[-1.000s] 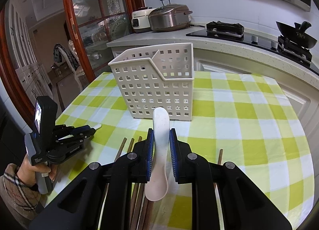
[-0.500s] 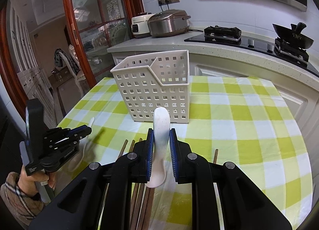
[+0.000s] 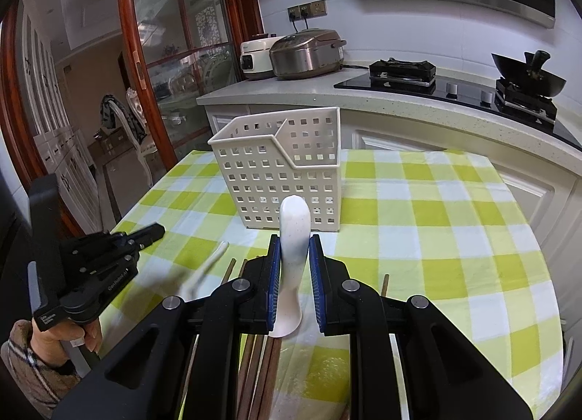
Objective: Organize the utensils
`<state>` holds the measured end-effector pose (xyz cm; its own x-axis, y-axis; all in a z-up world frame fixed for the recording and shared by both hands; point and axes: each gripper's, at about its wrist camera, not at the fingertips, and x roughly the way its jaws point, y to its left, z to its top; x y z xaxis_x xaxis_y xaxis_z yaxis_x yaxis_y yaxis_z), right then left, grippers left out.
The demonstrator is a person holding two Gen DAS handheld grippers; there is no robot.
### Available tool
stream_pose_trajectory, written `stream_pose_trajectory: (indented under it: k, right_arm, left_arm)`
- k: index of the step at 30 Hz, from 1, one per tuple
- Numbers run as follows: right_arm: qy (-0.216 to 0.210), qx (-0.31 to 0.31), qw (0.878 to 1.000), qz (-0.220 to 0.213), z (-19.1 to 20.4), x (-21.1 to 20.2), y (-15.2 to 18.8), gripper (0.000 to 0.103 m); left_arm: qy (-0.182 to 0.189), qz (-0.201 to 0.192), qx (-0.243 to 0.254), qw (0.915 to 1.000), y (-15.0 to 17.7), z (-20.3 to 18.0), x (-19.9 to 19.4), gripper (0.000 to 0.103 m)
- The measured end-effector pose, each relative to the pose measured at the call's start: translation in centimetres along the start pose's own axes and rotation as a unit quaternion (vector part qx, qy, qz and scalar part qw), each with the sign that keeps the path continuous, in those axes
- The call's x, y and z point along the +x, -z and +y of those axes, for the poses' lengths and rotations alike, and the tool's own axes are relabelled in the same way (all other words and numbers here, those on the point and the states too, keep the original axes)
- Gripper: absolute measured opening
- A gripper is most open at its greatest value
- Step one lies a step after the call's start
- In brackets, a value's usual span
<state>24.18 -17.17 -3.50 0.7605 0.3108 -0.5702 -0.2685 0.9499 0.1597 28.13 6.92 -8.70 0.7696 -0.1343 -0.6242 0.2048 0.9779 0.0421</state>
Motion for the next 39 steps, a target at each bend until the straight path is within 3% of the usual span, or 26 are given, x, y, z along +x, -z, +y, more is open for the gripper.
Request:
stream_pose_trajectory:
  k: [1, 3, 4, 5, 13, 16, 18, 23, 31, 39]
  right_arm:
    - [0.001, 0.001, 1.000, 0.000, -0.1, 0.0, 0.0, 0.018]
    - [0.001, 0.003, 1.000, 0.001, -0.2, 0.1, 0.0, 0.018]
    - [0.001, 0.003, 1.000, 0.003, -0.2, 0.2, 0.0, 0.018]
    - [0.000, 0.003, 1.000, 0.004, -0.2, 0.3, 0.0, 0.018]
    - [0.003, 0.011, 1.000, 0.012, -1.1, 1.1, 0.2, 0.018]
    - [0.001, 0.015, 1.000, 0.015, -1.5, 1.4, 0.3, 0.018]
    - [-0.002, 0.017, 1.000, 0.016, -1.7, 1.5, 0.4, 0.018]
    - [-0.003, 0.027, 1.000, 0.014, -2.9, 1.4, 0.6, 0.018]
    - [-0.006, 0.037, 0.999, 0.011, -3.8, 1.5, 0.6, 0.018]
    - [-0.006, 0.037, 0.999, 0.012, -3.8, 1.5, 0.6, 0.018]
  left_arm:
    - [0.001, 0.013, -0.003, 0.9999, 0.1, 0.1, 0.6, 0.000]
    - [0.011, 0.032, -0.002, 0.9994, 0.2, 0.3, 1.6, 0.013]
    - [0.012, 0.037, 0.000, 0.9992, 0.3, 0.1, 1.9, 0.026]
    - [0.011, 0.036, 0.003, 0.9993, 0.3, -0.1, 2.1, 0.030]
    - [0.039, 0.051, -0.013, 0.9979, 0.4, -1.8, 3.5, 0.030]
    - [0.033, 0.070, 0.007, 0.9970, 0.6, -3.4, 4.6, 0.029]
    - [0.028, 0.088, 0.012, 0.9957, 0.9, -3.7, 5.6, 0.020]
    - [0.022, 0.111, 0.009, 0.9935, 1.1, -3.6, 7.0, 0.020]
    - [0.017, 0.126, 0.012, 0.9918, 0.7, -3.2, 8.1, 0.013]
    - [0.008, 0.126, 0.004, 0.9920, 0.1, -3.4, 9.0, 0.013]
